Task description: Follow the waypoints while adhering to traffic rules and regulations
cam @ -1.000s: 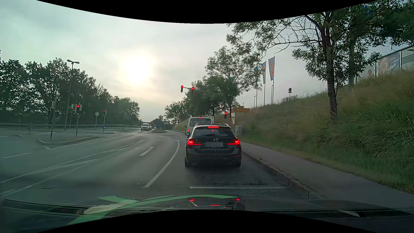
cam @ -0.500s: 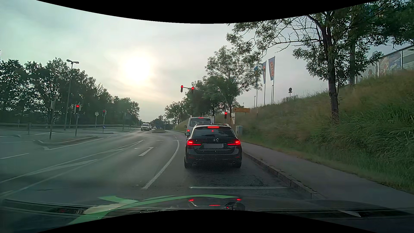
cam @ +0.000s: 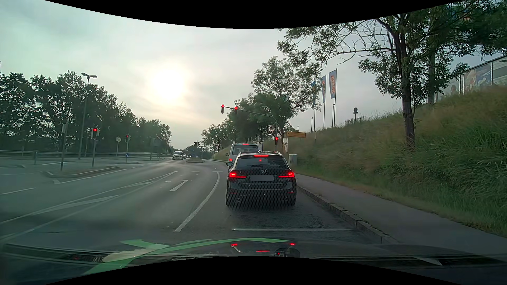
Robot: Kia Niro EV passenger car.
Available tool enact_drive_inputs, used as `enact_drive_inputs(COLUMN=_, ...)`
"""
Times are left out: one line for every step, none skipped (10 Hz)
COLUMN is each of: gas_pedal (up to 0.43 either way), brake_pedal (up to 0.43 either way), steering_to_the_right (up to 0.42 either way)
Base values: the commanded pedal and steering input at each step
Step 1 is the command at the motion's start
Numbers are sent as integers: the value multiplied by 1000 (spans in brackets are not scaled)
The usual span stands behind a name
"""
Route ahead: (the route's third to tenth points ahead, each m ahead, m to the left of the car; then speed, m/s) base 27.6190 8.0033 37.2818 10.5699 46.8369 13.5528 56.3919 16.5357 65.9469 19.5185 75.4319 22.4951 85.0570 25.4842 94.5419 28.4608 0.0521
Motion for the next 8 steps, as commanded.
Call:
enact_drive_inputs(gas_pedal=0, brake_pedal=152, steering_to_the_right=-9)
enact_drive_inputs(gas_pedal=0, brake_pedal=152, steering_to_the_right=-9)
enact_drive_inputs(gas_pedal=0, brake_pedal=152, steering_to_the_right=-8)
enact_drive_inputs(gas_pedal=0, brake_pedal=152, steering_to_the_right=-9)
enact_drive_inputs(gas_pedal=0, brake_pedal=152, steering_to_the_right=-8)
enact_drive_inputs(gas_pedal=0, brake_pedal=152, steering_to_the_right=-9)
enact_drive_inputs(gas_pedal=0, brake_pedal=152, steering_to_the_right=-9)
enact_drive_inputs(gas_pedal=0, brake_pedal=159, steering_to_the_right=-9)
